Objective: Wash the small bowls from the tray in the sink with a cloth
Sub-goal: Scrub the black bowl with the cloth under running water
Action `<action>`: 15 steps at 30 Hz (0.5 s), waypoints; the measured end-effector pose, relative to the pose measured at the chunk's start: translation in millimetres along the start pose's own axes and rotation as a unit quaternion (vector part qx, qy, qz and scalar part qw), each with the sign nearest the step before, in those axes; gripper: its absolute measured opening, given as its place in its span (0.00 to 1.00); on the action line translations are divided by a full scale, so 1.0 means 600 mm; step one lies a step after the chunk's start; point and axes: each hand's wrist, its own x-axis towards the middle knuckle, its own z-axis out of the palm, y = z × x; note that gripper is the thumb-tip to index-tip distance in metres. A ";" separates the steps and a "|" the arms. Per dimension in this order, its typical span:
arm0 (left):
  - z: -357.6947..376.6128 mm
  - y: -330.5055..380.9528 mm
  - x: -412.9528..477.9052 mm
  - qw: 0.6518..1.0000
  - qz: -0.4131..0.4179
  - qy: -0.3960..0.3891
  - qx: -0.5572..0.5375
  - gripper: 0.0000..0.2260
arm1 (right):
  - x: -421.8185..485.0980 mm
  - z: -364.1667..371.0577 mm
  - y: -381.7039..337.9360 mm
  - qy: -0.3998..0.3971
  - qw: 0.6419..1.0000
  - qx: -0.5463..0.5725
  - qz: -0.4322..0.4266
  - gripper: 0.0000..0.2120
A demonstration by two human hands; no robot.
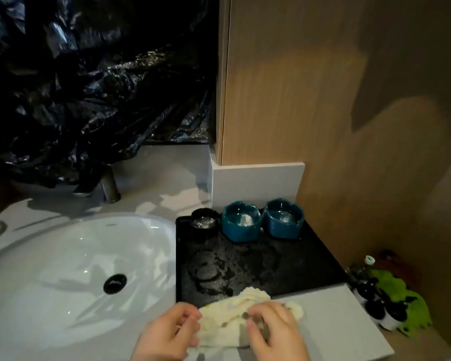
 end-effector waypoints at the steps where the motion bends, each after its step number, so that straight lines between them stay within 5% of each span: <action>1: 0.000 -0.007 0.010 1.000 0.011 0.002 0.002 0.13 | 0.004 0.000 -0.005 -0.021 1.000 -0.008 -0.014 0.16; 4: -0.010 -0.001 0.014 0.997 0.064 0.023 0.032 0.18 | 0.011 -0.008 -0.035 -0.087 0.991 -0.101 -0.013 0.23; 7: -0.010 -0.003 0.014 0.991 0.111 0.025 0.075 0.12 | 0.019 -0.010 -0.044 -0.178 0.972 -0.152 0.017 0.27; 15: -0.026 0.009 0.032 0.980 0.160 0.030 0.112 0.11 | 0.039 0.002 -0.058 -0.142 0.981 -0.125 0.036 0.10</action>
